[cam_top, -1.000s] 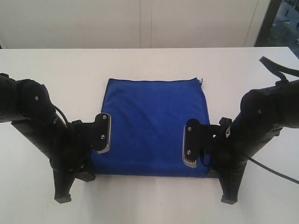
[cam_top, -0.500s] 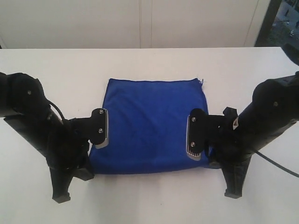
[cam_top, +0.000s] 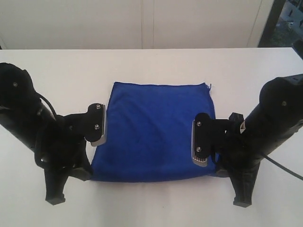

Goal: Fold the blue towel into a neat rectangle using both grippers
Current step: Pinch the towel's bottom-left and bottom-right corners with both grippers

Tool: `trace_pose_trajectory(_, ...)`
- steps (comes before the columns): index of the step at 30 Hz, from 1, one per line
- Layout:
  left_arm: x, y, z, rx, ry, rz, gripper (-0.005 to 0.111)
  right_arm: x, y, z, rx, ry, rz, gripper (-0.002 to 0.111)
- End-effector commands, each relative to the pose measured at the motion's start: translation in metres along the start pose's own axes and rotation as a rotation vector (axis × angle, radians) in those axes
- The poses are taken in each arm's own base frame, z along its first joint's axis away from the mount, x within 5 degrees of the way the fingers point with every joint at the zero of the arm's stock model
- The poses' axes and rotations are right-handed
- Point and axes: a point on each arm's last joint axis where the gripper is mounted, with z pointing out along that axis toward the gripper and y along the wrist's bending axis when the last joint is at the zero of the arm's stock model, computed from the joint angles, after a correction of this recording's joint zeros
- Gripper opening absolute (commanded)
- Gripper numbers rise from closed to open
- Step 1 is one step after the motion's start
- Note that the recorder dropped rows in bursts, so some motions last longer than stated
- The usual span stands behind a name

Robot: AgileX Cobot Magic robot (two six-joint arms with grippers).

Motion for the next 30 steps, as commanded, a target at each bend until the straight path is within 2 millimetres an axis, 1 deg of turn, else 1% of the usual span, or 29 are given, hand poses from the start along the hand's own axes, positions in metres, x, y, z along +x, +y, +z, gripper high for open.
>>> trace_pose_trajectory(1, -0.003, 0.002, -0.001, -0.046, -0.018, 0.116, 0.013, -0.001, 0.001, -0.003, 0.010, -0.010, -0.013, 0.000)
trace_pose_trajectory(3, -0.003, 0.003, 0.000, -0.054, -0.018, 0.149, 0.025, -0.001, 0.000, -0.003, 0.014, -0.013, -0.013, 0.000)
trace_pose_trajectory(5, -0.002, 0.004, 0.002, -0.049, -0.013, 0.155, 0.034, -0.001, 0.000, -0.003, 0.018, -0.015, -0.013, 0.000)
trace_pose_trajectory(6, -0.001, 0.005, 0.005, -0.048, -0.009, 0.152, 0.038, -0.001, 0.000, -0.003, 0.021, -0.016, -0.013, 0.000)
trace_pose_trajectory(8, 0.000, 0.006, 0.010, -0.040, 0.000, 0.146, 0.041, -0.002, -0.001, -0.003, 0.025, -0.018, -0.013, 0.000)
trace_pose_trajectory(13, 0.002, 0.012, 0.021, -0.051, 0.013, 0.149, 0.040, -0.002, -0.001, -0.002, 0.022, -0.016, -0.008, 0.000)
trace_pose_trajectory(19, 0.005, 0.014, 0.033, -0.024, 0.028, 0.164, 0.040, -0.001, -0.001, 0.000, 0.017, -0.013, -0.006, 0.000)
trace_pose_trajectory(25, 0.008, 0.014, 0.041, 0.001, 0.044, 0.184, 0.040, -0.001, -0.001, 0.000, 0.017, -0.013, -0.006, 0.000)
trace_pose_trajectory(26, 0.009, 0.014, 0.043, 0.007, 0.048, 0.182, 0.039, -0.001, -0.001, 0.000, 0.017, -0.013, -0.006, 0.000)
trace_pose_trajectory(28, 0.010, 0.015, 0.047, 0.017, 0.054, 0.179, 0.032, -0.001, -0.001, 0.000, 0.017, -0.013, -0.006, 0.000)
trace_pose_trajectory(29, 0.010, 0.015, 0.047, 0.019, 0.055, 0.178, 0.027, -0.001, -0.001, 0.000, 0.017, -0.013, -0.006, 0.000)
trace_pose_trajectory(30, 0.010, 0.015, 0.047, 0.019, 0.055, 0.178, 0.020, -0.001, -0.001, 0.000, 0.017, -0.013, -0.006, 0.000)
